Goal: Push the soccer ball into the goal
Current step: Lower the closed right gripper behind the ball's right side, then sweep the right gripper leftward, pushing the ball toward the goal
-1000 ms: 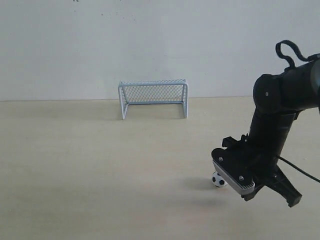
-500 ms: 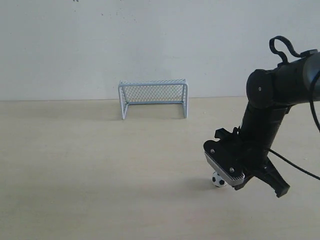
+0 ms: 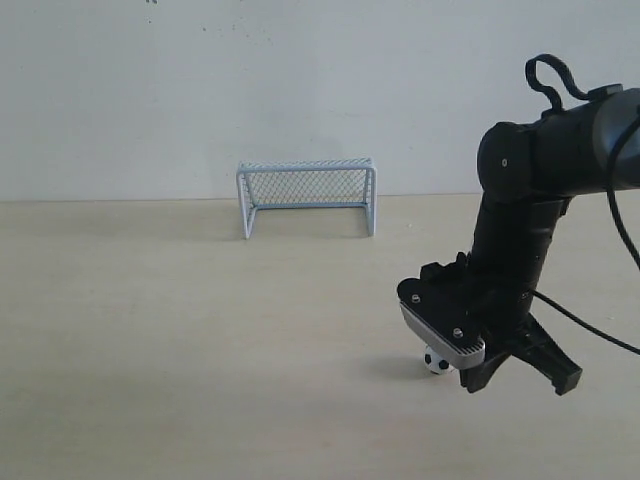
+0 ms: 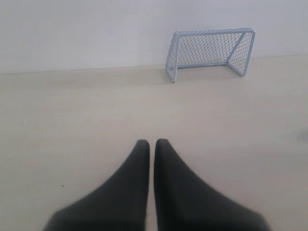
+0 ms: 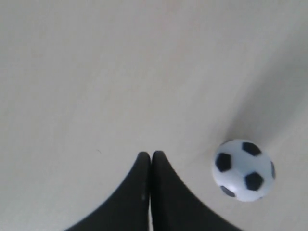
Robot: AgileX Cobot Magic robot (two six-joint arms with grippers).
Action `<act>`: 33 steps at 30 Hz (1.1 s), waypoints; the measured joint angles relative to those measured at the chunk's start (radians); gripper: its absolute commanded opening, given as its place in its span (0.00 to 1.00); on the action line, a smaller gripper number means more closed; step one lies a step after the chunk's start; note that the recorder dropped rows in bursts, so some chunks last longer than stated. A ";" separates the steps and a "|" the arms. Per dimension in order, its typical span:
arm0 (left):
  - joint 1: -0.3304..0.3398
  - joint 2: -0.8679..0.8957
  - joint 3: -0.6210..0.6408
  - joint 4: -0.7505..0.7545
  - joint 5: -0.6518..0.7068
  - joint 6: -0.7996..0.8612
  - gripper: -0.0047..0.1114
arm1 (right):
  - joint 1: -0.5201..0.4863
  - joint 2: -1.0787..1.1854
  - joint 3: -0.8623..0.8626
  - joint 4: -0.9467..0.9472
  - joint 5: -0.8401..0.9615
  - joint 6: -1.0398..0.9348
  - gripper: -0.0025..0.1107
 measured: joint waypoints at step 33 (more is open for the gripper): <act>0.000 0.000 0.000 0.000 0.000 0.000 0.08 | -0.008 -0.097 0.000 0.230 -0.349 0.115 0.02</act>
